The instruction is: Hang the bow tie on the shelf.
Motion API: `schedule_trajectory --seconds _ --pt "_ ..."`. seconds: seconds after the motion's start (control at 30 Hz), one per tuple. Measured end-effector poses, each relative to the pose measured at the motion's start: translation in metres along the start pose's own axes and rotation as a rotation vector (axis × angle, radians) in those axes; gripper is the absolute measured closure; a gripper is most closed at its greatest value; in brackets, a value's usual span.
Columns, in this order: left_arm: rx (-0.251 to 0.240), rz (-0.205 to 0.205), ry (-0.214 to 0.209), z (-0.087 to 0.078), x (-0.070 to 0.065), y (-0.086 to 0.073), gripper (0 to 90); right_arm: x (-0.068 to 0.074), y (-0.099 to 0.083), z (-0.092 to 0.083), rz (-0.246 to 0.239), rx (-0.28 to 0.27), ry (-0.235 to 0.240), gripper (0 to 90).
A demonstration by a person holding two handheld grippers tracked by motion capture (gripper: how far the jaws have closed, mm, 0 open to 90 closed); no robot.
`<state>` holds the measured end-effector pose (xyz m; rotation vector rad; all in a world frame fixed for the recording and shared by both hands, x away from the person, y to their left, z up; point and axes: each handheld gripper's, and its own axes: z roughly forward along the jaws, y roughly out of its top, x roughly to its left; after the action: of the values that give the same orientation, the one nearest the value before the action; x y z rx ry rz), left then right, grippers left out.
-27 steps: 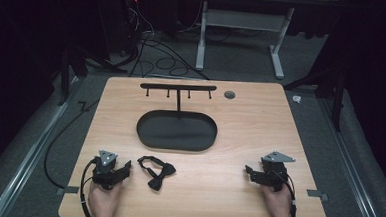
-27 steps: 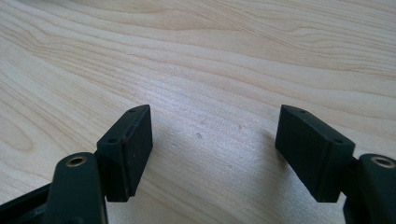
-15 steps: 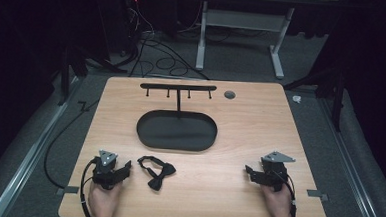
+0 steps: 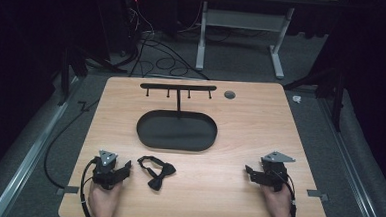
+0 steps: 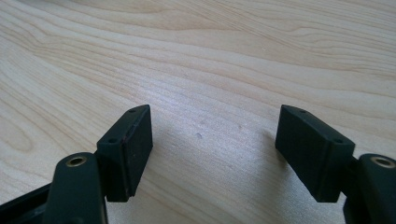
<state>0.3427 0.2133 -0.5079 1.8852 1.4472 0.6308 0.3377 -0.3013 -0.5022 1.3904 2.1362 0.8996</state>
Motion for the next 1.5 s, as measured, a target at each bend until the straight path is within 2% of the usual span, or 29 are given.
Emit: schedule_trajectory --seconds 0.17,0.3,0.37,0.53,0.77,0.9,0.97,1.3,1.5 --pt "0.0 -0.005 -0.005 0.0 0.001 0.0 40.1 0.0 0.0 0.0 0.001 0.0 0.001 28.7" --pt "-0.009 -0.037 -0.036 -0.001 0.005 -0.001 40.5 0.0 0.0 0.0 0.001 0.0 0.001 28.7" --pt "-0.011 -0.042 -0.033 -0.001 0.005 -0.001 41.3 0.0 0.0 0.0 0.001 0.0 0.001 28.7" --pt "-0.008 -0.033 -0.022 -0.001 0.003 0.0 40.7 0.0 0.0 0.0 0.001 0.0 0.001 28.7" --pt "-0.014 -0.047 -0.038 -0.002 0.001 -0.001 41.1 0.0 0.0 0.0 0.001 0.0 0.001 28.7" --pt "-0.014 -0.036 -0.037 -0.004 -0.001 0.0 41.9 0.0 0.0 0.0 0.001 0.0 0.001 28.7" --pt "-0.011 -0.013 -0.049 -0.006 -0.004 0.002 43.3 0.0 0.0 0.0 0.002 0.0 0.002 28.6" --pt "-0.026 -0.011 -0.1 -0.014 -0.011 0.012 43.8 0.0 0.0 0.0 0.001 0.0 0.001 28.6" --pt "-0.037 -0.025 -0.122 -0.016 -0.019 0.019 44.1 0.0 0.0 0.0 0.001 0.0 0.002 28.6"
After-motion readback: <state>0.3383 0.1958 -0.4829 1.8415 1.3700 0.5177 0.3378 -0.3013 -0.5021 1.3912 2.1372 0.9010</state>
